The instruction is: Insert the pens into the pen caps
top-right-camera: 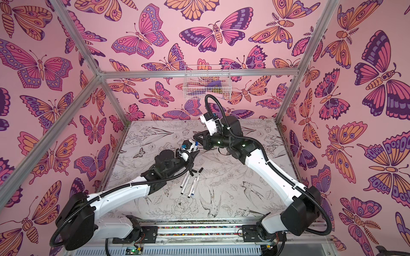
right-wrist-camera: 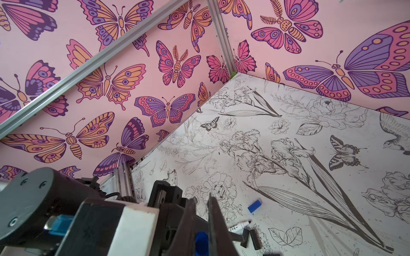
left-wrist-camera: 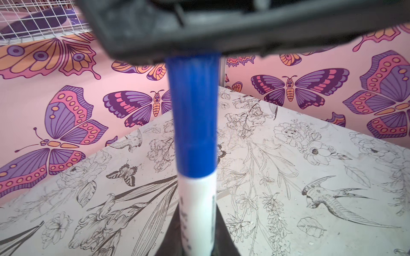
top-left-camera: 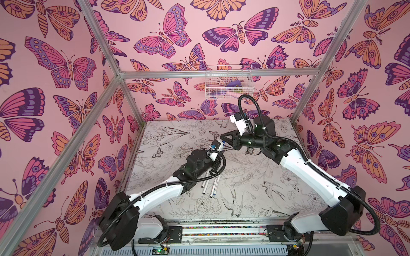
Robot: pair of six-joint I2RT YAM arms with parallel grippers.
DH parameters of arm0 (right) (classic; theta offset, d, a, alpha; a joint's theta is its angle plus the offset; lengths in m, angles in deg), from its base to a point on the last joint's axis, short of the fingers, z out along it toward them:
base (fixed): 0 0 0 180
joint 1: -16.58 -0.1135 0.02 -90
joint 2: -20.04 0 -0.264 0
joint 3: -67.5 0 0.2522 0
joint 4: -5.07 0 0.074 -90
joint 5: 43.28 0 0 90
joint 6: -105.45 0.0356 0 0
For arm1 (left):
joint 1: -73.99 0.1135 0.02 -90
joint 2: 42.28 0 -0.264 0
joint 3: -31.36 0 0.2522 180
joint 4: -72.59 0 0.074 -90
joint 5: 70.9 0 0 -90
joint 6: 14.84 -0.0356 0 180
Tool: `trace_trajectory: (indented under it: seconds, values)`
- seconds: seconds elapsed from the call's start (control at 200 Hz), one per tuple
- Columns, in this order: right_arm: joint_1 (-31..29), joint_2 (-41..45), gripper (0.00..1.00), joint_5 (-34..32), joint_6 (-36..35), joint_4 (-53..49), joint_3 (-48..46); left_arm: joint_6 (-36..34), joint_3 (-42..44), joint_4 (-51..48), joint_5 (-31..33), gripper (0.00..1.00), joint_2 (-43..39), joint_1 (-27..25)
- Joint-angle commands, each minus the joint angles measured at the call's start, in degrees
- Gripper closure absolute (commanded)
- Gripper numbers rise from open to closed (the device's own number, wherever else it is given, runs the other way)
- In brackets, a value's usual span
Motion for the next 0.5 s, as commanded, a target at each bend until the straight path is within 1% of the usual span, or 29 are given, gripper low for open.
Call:
trace_trajectory:
  seconds: [0.0, 0.11, 0.21, 0.275, 0.345, 0.376, 0.451, 0.496]
  values:
    - [-2.1, -9.2, 0.97, 5.4, -3.5, -24.4, -3.2, -7.5, -8.4, 21.5, -6.3, 1.0, -4.8, -3.3]
    - [-2.2, -10.8, 0.99, 5.5, -3.5, -26.7, -2.6, -7.0, -9.1, 22.0, -6.7, 1.0, -5.0, -3.7]
    - [-2.1, -11.5, 1.0, 5.4, -4.4, -28.2, -2.5, -5.1, -9.5, 25.4, -6.3, 1.0, -5.0, -3.6]
    - [-2.2, -11.9, 1.0, 5.5, -4.8, -29.0, -2.2, -2.2, -10.6, 26.1, -8.4, 1.0, -4.8, -2.8]
    - [-2.1, -12.3, 1.0, 5.4, -4.7, -29.2, -1.9, 3.6, -12.0, 27.2, -12.2, 1.0, -4.2, -0.9]
    - [-2.2, -12.4, 1.0, 7.0, -4.7, -29.2, -1.9, 7.1, -12.2, 28.5, -13.9, 1.0, -3.9, 0.3]
    - [-2.2, -12.3, 1.0, 7.0, -4.8, -29.2, -1.7, 15.3, -12.7, 32.4, -17.3, 1.0, -2.6, 3.1]
    - [-2.1, -12.3, 1.0, 7.0, -5.0, -29.2, -1.5, 18.1, -13.2, 33.6, -18.2, 1.0, -2.3, 4.0]
